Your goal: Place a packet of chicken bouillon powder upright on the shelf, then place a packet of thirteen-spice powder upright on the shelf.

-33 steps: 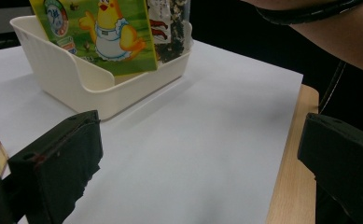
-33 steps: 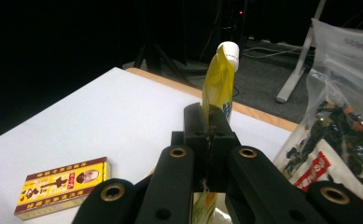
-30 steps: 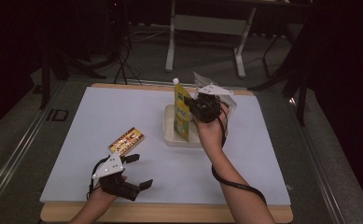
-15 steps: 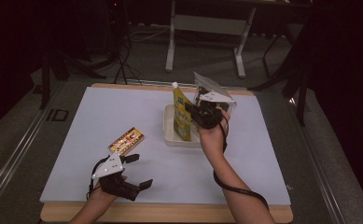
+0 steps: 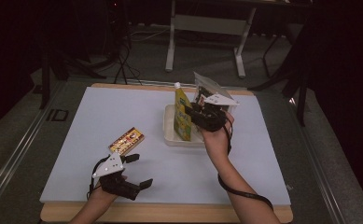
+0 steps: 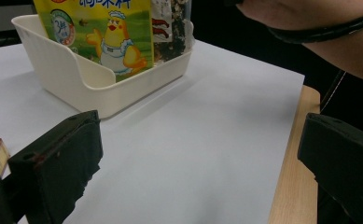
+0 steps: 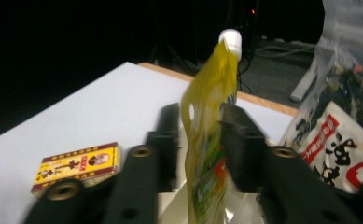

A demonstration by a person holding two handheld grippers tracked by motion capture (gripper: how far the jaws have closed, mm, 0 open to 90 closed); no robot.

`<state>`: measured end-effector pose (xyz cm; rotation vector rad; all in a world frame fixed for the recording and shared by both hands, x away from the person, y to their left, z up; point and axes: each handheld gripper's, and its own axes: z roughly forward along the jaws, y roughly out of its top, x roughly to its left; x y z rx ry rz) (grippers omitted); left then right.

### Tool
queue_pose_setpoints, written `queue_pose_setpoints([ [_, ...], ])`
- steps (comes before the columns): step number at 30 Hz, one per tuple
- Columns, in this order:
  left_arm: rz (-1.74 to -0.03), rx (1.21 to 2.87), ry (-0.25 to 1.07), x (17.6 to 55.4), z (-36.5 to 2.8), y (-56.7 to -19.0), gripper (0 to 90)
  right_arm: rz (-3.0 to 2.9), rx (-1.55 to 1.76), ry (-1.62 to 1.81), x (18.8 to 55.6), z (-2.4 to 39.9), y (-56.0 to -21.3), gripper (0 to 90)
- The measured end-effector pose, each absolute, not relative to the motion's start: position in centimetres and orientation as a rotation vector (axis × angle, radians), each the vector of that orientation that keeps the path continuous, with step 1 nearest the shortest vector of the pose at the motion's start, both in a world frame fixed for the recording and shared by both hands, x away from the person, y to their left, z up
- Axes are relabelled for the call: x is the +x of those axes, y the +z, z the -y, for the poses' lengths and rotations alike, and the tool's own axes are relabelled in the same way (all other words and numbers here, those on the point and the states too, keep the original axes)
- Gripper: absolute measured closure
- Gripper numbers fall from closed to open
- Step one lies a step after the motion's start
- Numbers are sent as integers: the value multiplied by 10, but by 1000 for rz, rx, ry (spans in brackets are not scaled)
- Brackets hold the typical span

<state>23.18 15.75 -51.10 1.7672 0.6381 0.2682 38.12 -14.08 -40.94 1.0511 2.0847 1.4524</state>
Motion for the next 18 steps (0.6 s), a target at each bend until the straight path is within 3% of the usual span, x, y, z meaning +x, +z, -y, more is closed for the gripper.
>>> queue_pose_setpoints([
  [12,-639,1772,271,232,-158,-510,0,-2117,1001,1511,355,153,-391,218],
  [18,-649,1789,280,233,-158,-510,0,-2151,965,1575,335,167,-387,145],
])
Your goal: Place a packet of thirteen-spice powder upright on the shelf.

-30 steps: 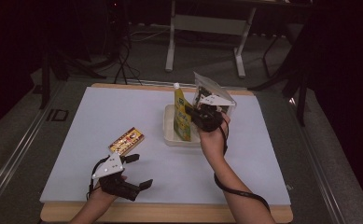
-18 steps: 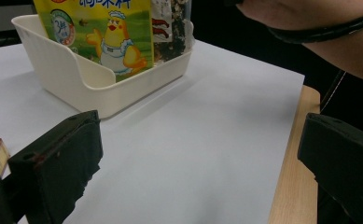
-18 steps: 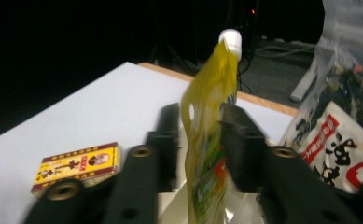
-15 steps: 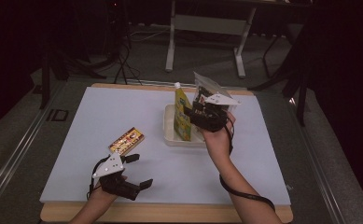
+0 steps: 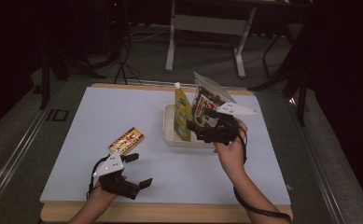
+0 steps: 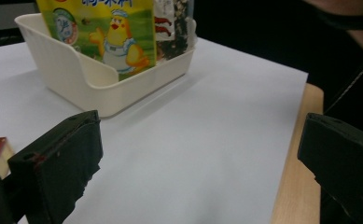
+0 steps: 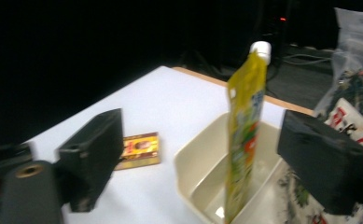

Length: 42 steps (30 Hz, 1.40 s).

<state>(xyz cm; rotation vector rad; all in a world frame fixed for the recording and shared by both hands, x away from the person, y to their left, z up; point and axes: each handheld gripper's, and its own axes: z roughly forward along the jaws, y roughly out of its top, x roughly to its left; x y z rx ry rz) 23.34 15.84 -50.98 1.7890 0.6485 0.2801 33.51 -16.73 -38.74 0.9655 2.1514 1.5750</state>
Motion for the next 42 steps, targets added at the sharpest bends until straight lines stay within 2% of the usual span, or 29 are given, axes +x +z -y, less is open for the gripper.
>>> queue_pose_setpoints([
  [6,-664,1738,261,236,-163,-506,1,-2175,917,1588,314,183,-387,151],
  [12,-776,1666,203,240,-174,-499,0,-2198,881,1569,298,199,-393,173],
  [20,-769,1776,271,242,-178,-489,1,-2222,826,1547,273,216,-407,182],
  [27,-820,1801,288,249,-192,-484,1,-2209,793,1543,256,226,-418,186],
  [34,-878,1839,332,257,-211,-481,0,-2259,714,1535,246,230,-424,144],
  [42,-929,1874,354,273,-225,-482,0,-2276,709,1540,236,234,-426,139],
])
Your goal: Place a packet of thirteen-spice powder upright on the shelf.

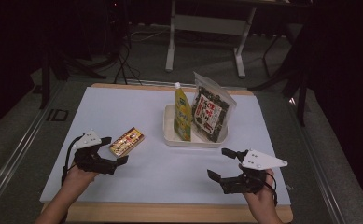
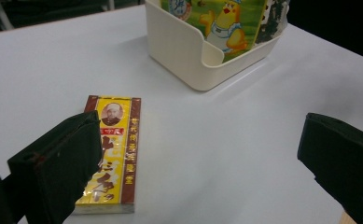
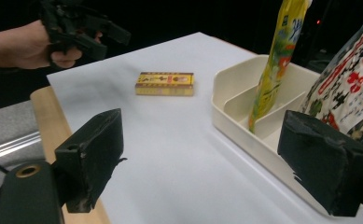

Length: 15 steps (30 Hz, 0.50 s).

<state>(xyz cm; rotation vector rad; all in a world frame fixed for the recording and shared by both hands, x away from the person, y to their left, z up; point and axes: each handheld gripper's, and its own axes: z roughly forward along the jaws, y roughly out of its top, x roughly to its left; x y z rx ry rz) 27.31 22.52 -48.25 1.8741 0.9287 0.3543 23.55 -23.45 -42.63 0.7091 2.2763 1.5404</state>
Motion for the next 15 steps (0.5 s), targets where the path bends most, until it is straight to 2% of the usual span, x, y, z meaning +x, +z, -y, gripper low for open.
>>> queue_pose_setpoints([
  [15,-933,1955,402,311,-232,-488,13,-2260,714,1551,232,236,-429,101],
])
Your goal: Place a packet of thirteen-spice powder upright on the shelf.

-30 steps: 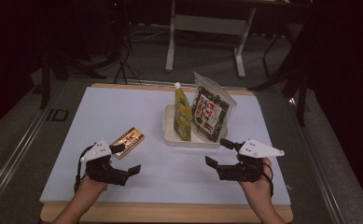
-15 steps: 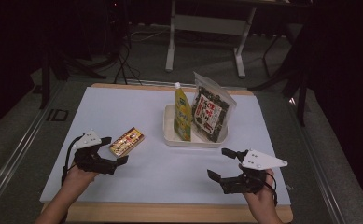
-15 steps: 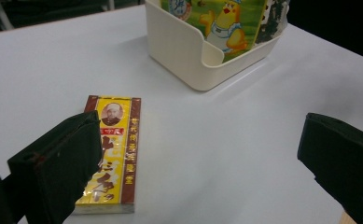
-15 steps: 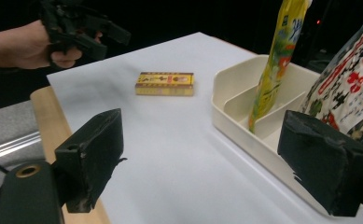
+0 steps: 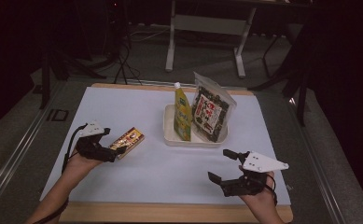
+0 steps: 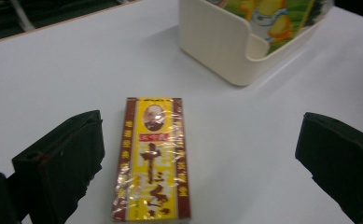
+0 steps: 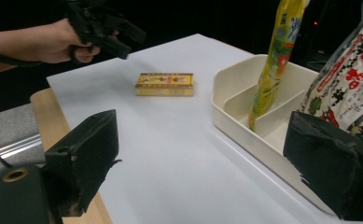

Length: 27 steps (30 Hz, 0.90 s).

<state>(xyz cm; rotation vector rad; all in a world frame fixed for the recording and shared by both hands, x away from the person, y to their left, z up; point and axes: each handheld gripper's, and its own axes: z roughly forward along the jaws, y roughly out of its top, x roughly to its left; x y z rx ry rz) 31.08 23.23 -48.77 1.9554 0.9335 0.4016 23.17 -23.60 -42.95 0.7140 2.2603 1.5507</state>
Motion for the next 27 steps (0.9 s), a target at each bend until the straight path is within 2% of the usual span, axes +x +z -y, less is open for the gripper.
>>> queue_pose_setpoints([
  [16,-992,2062,337,346,-231,-526,13,-2249,719,1535,231,239,-430,129],
  [27,-1021,2137,322,361,-215,-535,48,-2253,737,1547,233,240,-431,132],
])
